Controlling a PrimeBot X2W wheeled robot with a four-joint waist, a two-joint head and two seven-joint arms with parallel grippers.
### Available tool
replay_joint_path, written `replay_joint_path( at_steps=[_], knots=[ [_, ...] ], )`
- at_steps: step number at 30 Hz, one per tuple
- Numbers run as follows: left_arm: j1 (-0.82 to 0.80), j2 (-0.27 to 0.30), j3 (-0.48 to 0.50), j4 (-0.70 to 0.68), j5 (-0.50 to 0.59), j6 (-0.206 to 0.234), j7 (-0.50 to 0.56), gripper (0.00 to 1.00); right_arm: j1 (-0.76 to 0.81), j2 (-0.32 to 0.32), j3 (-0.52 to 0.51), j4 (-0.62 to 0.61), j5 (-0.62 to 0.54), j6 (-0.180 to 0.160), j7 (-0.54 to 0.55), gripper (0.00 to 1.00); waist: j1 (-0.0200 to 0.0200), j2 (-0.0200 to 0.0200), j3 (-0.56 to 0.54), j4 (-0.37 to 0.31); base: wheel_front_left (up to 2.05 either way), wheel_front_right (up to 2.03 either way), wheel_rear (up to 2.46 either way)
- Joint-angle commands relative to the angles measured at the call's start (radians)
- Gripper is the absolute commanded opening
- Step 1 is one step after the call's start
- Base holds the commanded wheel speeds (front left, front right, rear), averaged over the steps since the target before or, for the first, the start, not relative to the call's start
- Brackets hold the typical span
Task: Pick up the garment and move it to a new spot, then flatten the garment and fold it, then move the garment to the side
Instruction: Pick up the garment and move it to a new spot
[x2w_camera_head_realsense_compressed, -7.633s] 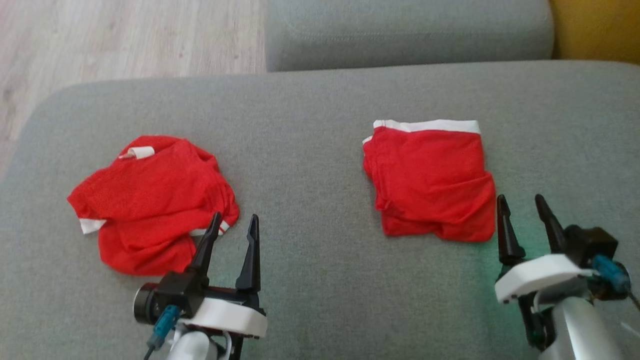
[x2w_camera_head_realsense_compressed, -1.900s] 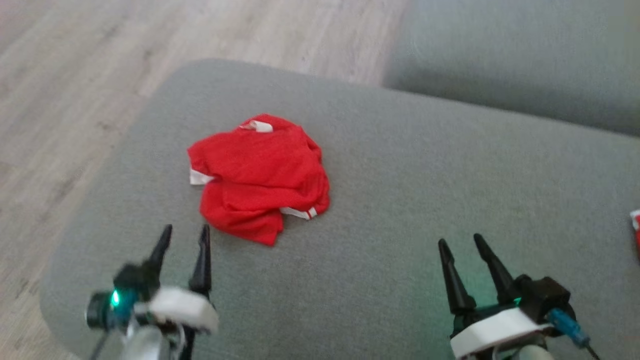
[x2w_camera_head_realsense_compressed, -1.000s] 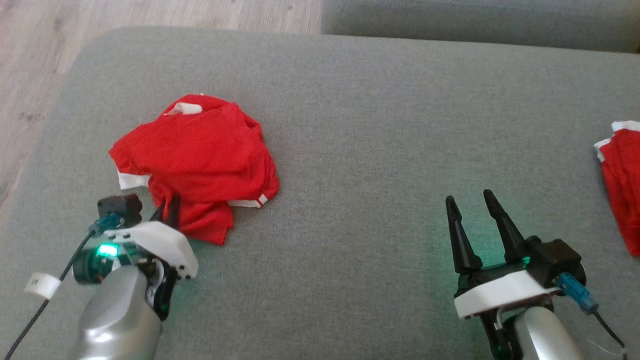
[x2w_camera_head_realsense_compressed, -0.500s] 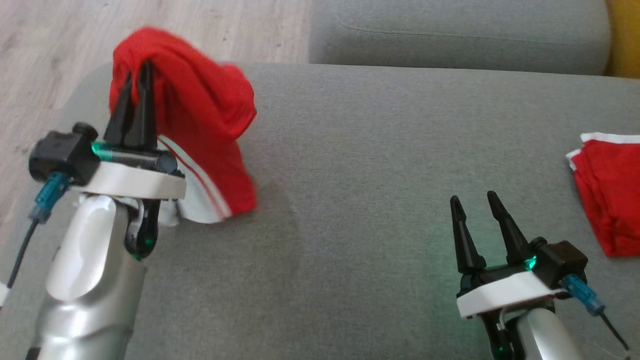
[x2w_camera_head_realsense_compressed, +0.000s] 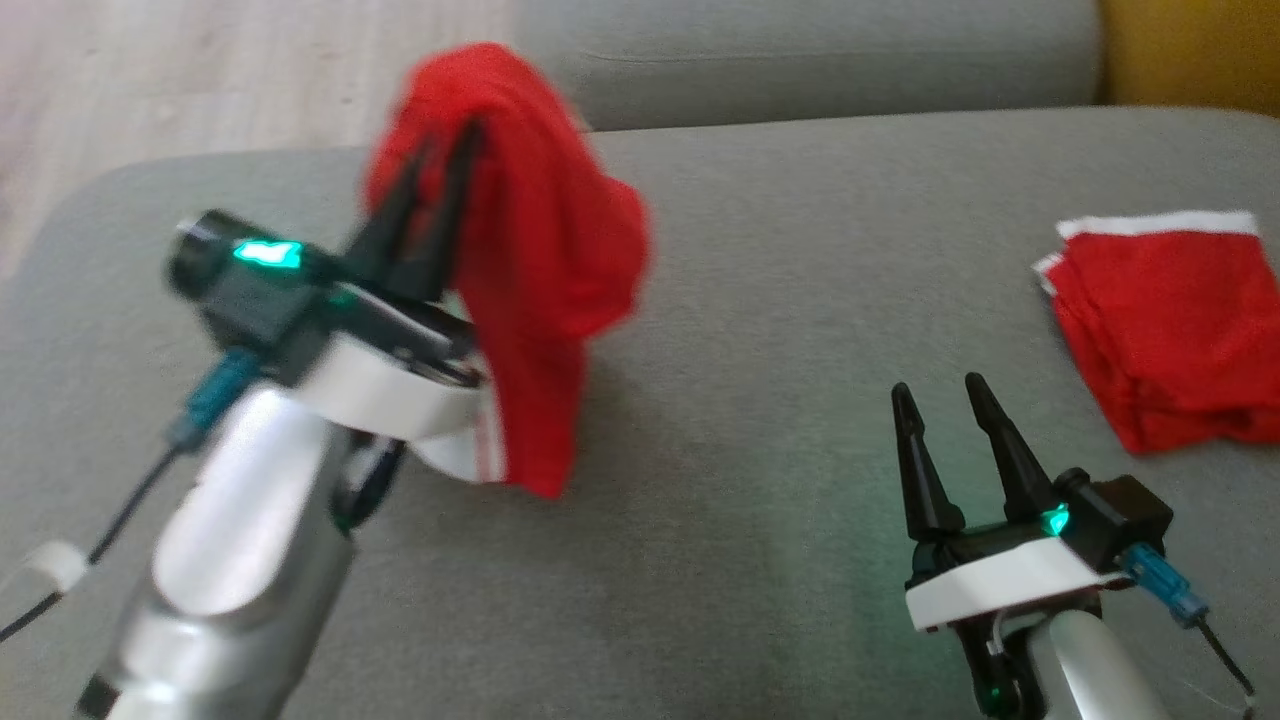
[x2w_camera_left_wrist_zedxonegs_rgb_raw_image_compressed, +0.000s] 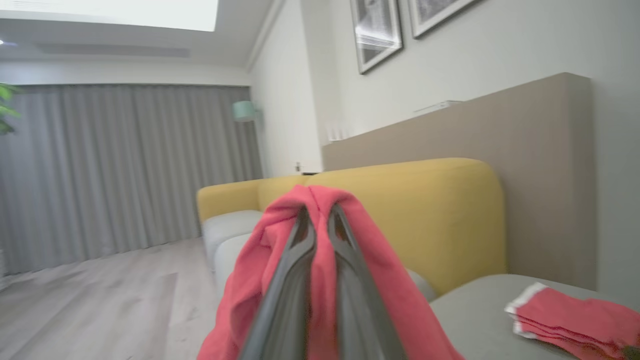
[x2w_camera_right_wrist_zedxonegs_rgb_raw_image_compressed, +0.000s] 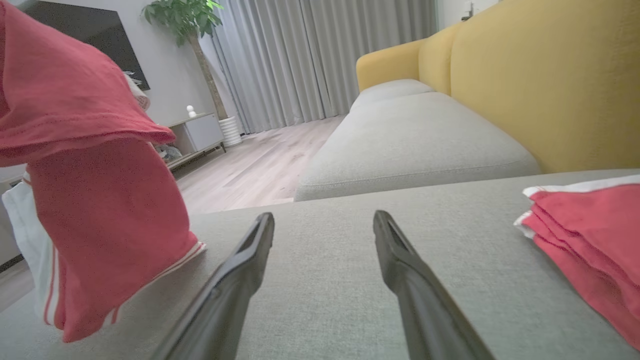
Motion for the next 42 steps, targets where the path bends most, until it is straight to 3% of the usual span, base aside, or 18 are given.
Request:
replay_joint_path(
  at_steps=[1,5,6,7,13,20,30,37,42],
  knots=[
    [-0.087,0.025,0.004,-0.04,-0.008,-0.005,0.003,0.0,-0.047,-0.004,0.026,-0.038,0.005,-0.001,-0.011,1.0,0.0001,0.0,0.012,-0.042,0.0,0.0,0.0],
    [-0.132,0.0,-0.116,-0.015,-0.036,-0.005,-0.005,0.0,-0.063,-0.004,0.034,-0.045,0.009,-0.001,-0.011,1.0,0.0001,0.0,0.031,-0.097,0.0,0.0,0.0],
    [-0.143,-0.006,-0.147,0.003,-0.04,-0.006,-0.009,0.22,-0.065,-0.004,0.036,-0.045,0.01,-0.001,-0.011,1.0,0.0001,0.0,0.035,-0.109,0.0,0.0,0.0],
    [-0.153,-0.013,-0.174,0.027,-0.045,-0.006,-0.011,1.0,-0.067,-0.004,0.038,-0.046,0.011,-0.001,-0.011,1.0,0.0001,0.0,0.039,-0.119,0.0,0.0,0.0],
    [-0.188,-0.039,-0.233,0.146,-0.07,-0.006,-0.034,1.0,-0.069,-0.004,0.042,-0.046,0.014,-0.001,-0.011,1.0,0.0001,0.0,0.048,-0.147,0.0,0.0,0.0],
    [-0.157,-0.026,-0.156,0.208,-0.085,0.017,-0.055,1.0,-0.049,-0.004,0.02,-0.048,0.008,-0.001,-0.011,1.0,0.0001,0.0,0.035,-0.106,0.0,0.0,0.0],
    [0.129,0.012,0.075,0.075,-0.103,0.093,-0.057,1.0,-0.008,-0.004,-0.024,-0.045,-0.013,-0.001,-0.011,1.0,0.0001,0.0,-0.022,0.013,0.0,0.0,0.0],
    [0.33,-0.045,0.14,0.025,-0.093,0.097,-0.057,1.0,0.018,-0.004,-0.03,-0.041,-0.026,-0.001,-0.011,1.0,0.0001,0.0,-0.035,0.055,0.0,0.0,0.0],
    [0.366,-0.085,0.152,0.022,-0.059,0.073,-0.057,1.0,0.01,-0.004,-0.022,-0.041,-0.028,-0.001,-0.011,1.0,0.0001,0.0,-0.023,0.049,0.0,0.0,0.0]
  ],
)
